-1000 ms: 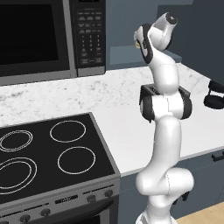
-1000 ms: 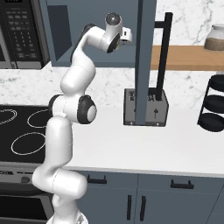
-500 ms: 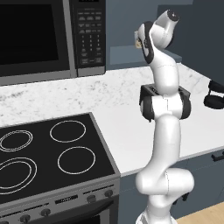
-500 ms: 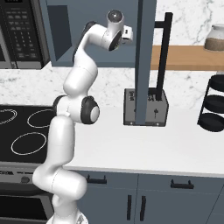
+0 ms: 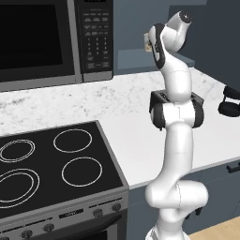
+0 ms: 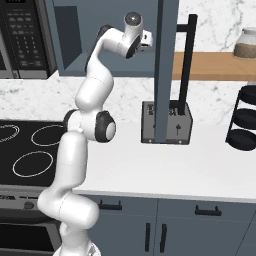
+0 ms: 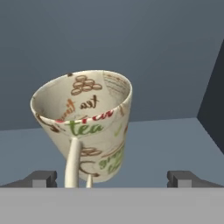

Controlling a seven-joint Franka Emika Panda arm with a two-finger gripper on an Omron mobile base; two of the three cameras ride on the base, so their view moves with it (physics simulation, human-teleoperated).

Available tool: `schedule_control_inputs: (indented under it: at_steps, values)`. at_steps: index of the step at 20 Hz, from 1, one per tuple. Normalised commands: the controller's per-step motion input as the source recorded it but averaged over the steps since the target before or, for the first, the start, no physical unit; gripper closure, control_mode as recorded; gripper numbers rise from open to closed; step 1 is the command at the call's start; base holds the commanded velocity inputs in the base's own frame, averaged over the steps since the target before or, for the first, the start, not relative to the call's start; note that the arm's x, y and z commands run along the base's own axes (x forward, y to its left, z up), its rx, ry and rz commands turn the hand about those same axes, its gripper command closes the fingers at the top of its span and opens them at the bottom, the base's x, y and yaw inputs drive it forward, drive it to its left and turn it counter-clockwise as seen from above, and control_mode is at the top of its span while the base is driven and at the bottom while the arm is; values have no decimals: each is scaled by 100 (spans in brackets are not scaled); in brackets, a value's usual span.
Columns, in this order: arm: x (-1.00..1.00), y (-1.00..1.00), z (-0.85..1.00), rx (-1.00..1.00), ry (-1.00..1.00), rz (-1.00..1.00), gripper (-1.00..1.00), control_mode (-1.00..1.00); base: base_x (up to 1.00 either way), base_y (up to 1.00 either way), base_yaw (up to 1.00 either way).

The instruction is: Gather all objects into one cabinet and sort the glasses and bowls to opposite sides.

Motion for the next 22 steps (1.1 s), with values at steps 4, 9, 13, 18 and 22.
schedule_control_inputs:
  at_steps: [4,9,13,18,22]
  values:
    - [18,10,-13,0,0,0,-100,-100,0,0,0]
    - [15,14,-4,0,0,0,-100,-100,0,0,0]
    - [2,0,0,0,0,0,100,-100,0,0,0]
    - [1,0,0,0,0,0,100,-100,0,0,0]
    - [0,0,-2,0,0,0,100,-100,0,0,0]
